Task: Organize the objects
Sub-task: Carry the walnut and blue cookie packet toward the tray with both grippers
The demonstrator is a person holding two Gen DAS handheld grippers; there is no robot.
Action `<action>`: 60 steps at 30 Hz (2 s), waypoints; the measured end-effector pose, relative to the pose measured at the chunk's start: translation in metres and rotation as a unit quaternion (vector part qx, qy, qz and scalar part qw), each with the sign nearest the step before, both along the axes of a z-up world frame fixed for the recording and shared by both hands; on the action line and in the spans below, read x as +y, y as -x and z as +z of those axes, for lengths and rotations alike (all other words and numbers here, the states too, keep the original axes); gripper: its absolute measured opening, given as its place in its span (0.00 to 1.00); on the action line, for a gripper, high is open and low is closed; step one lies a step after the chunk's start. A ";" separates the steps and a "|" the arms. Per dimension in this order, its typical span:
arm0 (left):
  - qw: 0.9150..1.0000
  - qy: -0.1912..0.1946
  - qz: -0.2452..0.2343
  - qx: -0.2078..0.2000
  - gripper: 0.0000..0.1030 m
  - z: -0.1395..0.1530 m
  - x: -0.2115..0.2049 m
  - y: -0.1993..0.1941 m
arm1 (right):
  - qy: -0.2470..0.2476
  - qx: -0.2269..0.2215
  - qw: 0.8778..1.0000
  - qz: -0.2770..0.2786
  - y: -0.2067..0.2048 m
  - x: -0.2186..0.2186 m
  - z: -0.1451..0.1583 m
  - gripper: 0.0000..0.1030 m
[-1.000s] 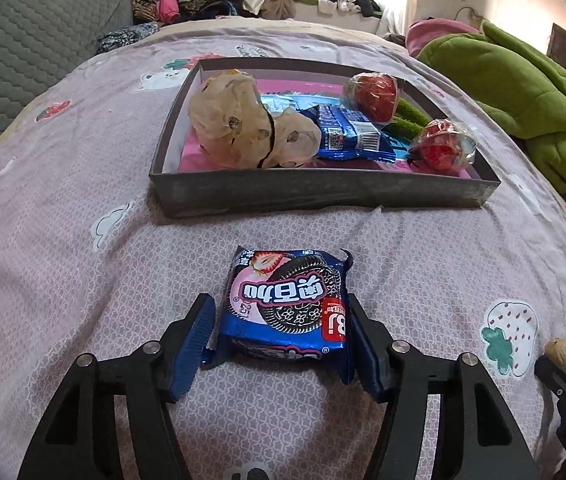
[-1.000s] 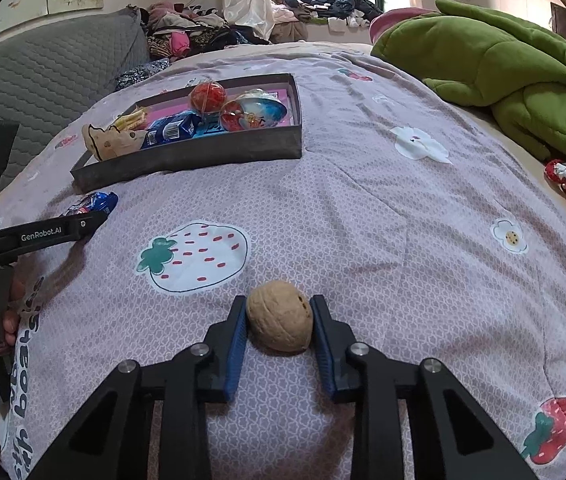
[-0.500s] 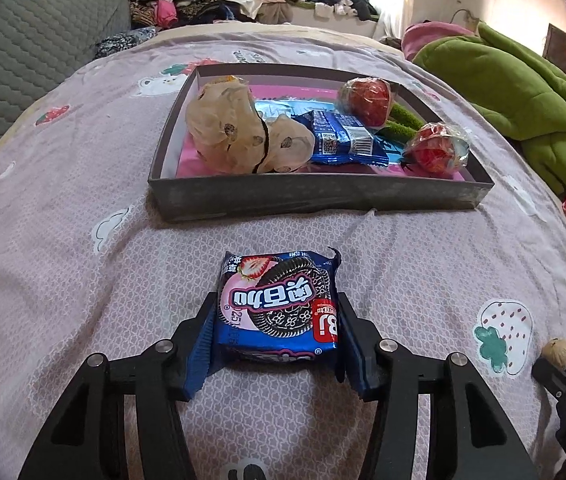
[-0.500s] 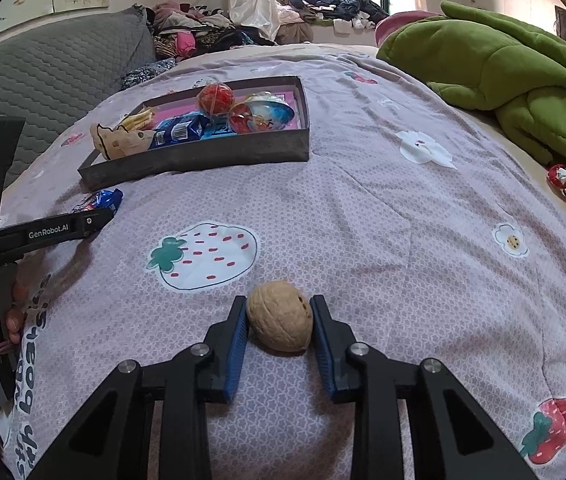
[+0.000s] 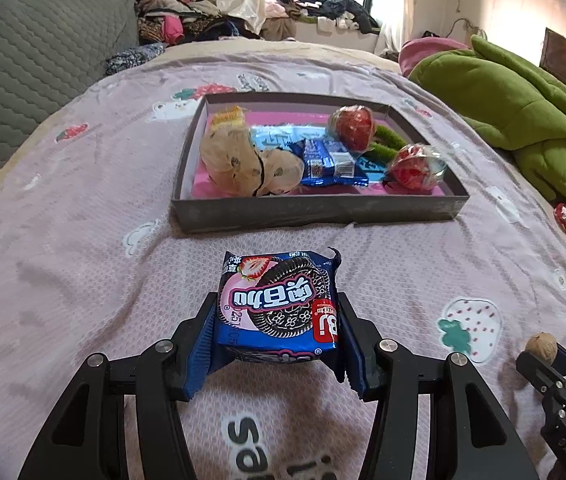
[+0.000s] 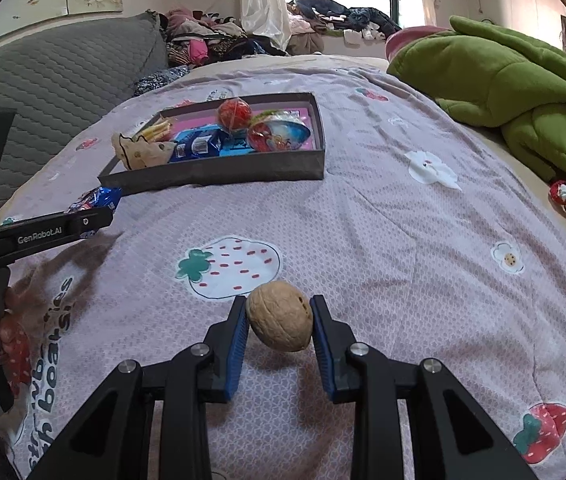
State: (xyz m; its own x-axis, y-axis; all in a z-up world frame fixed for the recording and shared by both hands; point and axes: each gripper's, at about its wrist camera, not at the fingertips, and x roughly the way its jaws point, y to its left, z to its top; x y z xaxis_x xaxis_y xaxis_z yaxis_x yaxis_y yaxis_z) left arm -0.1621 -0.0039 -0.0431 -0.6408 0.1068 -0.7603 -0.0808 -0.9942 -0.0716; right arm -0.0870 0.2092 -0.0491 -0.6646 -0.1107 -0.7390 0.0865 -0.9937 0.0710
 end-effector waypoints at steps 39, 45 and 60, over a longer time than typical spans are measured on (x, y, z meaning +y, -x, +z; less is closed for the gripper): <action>0.996 0.027 0.008 0.081 0.54 0.121 0.006 0.056 | -0.017 0.101 0.992 0.075 0.098 -0.047 0.121 0.30; 0.996 0.021 0.018 0.081 0.55 0.119 -0.004 0.089 | -0.015 0.107 0.991 0.078 0.135 -0.056 0.122 0.30; 0.996 0.007 0.036 0.083 0.55 0.074 -0.019 0.144 | -0.009 0.125 0.988 0.089 0.190 -0.083 0.100 0.30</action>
